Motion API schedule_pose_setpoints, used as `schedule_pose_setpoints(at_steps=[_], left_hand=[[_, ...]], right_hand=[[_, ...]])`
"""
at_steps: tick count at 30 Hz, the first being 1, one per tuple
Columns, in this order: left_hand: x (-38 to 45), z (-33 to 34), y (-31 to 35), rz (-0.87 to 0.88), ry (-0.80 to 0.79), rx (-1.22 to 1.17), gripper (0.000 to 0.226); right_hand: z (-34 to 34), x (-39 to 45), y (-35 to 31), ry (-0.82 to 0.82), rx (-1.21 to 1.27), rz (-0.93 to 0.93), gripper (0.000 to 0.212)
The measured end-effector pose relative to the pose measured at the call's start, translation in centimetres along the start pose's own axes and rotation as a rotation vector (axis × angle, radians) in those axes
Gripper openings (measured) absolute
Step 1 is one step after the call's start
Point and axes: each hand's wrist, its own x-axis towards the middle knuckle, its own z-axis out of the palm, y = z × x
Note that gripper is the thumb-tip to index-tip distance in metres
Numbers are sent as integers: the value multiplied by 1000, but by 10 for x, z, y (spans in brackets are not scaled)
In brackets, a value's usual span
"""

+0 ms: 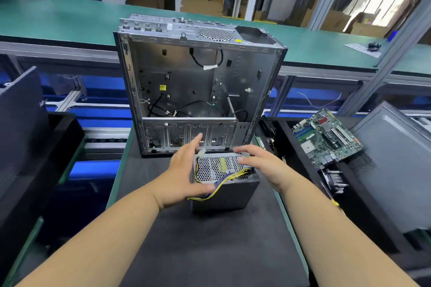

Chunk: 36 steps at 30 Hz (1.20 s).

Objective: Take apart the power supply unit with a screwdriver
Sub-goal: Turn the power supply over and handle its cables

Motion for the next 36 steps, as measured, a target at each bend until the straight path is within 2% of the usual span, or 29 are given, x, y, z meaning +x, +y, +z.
schedule_pose_setpoints(at_steps=[3,7,9,13,14,16,18,21,23,25,26,31,33,36], left_hand=[[-5,8,13,-75,-42,176,141],[-11,14,21,-157,-48,288,149],[-13,14,24,-184,29,326,138],[-18,3,32,-151,303,277,78],[-19,1,33,-136,372,299,69],[-17,3,34,-179,470,379,66],[-10,7,32,-293,554,390,71],[5,11,23,-508,662,193,79],[15,17,16,-608,702,-173,81],[22,27,10,-659,659,-520,77],[25,32,6,-675,613,-613,74],[33,40,-8,-608,521,-826,52],[34,42,-13,-567,434,-924,48],[31,52,-16,-530,380,-957,34]], right_hand=[[-7,-3,3,-83,-23,-47,64],[-18,-6,5,-222,-188,-120,82],[-21,-5,6,-228,-253,-157,78],[-17,-4,12,-148,-134,-177,55],[-16,-3,14,-128,-136,-186,53],[-13,-1,15,-90,-152,-197,55],[-11,1,16,-55,-120,-189,61],[-9,5,16,-24,-62,-178,62],[-9,9,17,-1,-53,-170,55],[-9,12,19,31,-59,-162,47],[-8,13,20,45,-53,-156,42],[0,18,20,147,46,-118,28],[5,20,19,174,100,-86,29],[17,17,16,137,347,40,39]])
